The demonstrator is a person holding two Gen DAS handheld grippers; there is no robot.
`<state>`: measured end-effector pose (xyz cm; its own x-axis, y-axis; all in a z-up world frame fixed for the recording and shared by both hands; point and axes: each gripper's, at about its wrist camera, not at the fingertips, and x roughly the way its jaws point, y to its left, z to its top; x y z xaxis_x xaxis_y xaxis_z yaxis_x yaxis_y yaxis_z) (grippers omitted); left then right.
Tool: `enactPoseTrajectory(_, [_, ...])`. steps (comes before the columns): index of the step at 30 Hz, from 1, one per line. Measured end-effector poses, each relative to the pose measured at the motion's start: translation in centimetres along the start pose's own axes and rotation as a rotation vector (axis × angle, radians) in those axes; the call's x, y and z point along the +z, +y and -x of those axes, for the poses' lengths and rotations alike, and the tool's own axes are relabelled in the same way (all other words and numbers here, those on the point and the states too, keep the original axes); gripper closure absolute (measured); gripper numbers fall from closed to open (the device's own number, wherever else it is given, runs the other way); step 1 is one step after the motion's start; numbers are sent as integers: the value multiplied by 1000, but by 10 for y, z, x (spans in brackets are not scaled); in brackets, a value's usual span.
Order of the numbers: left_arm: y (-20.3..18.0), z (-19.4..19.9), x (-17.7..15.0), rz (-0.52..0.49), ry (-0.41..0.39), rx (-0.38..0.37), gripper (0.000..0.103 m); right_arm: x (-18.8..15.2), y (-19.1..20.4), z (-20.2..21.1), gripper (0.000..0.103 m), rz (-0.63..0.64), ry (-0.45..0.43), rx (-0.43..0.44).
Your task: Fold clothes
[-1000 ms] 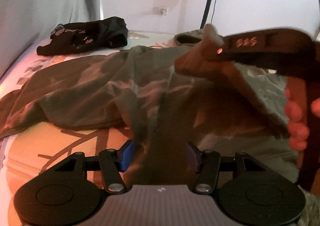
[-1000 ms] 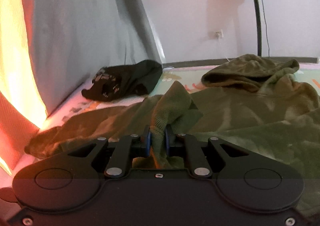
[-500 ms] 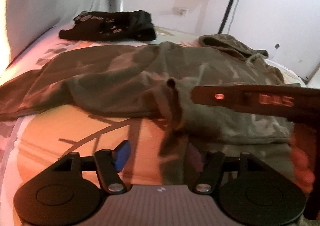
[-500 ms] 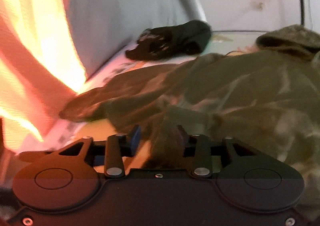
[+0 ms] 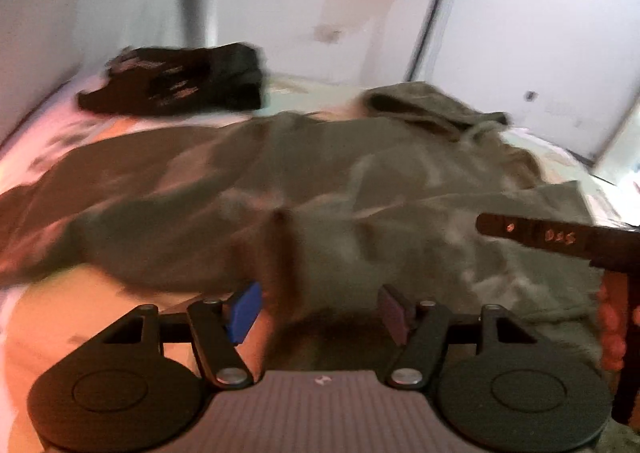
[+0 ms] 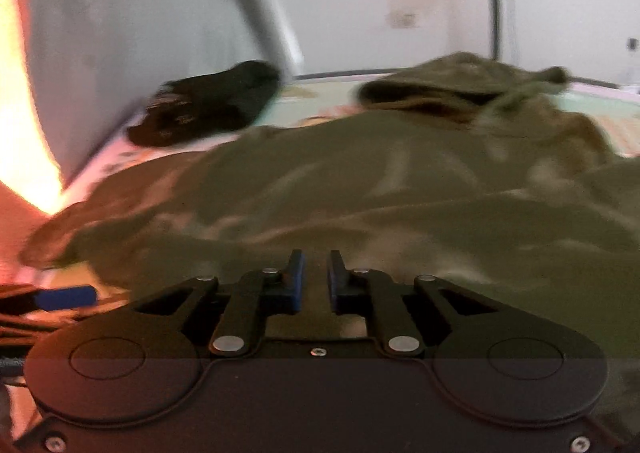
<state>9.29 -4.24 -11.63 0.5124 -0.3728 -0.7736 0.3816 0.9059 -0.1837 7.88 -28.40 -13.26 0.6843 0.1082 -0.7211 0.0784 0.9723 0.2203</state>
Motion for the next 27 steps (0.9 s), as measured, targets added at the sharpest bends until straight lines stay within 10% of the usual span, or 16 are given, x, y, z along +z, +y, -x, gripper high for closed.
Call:
enactPoseTrajectory(15, [-30, -89, 20, -28, 113, 18, 38, -13, -208, 48, 92, -139, 66, -408])
enactPoseTrajectory(27, [17, -60, 17, 7, 75, 146, 32, -27, -245, 52, 88, -165, 119, -517])
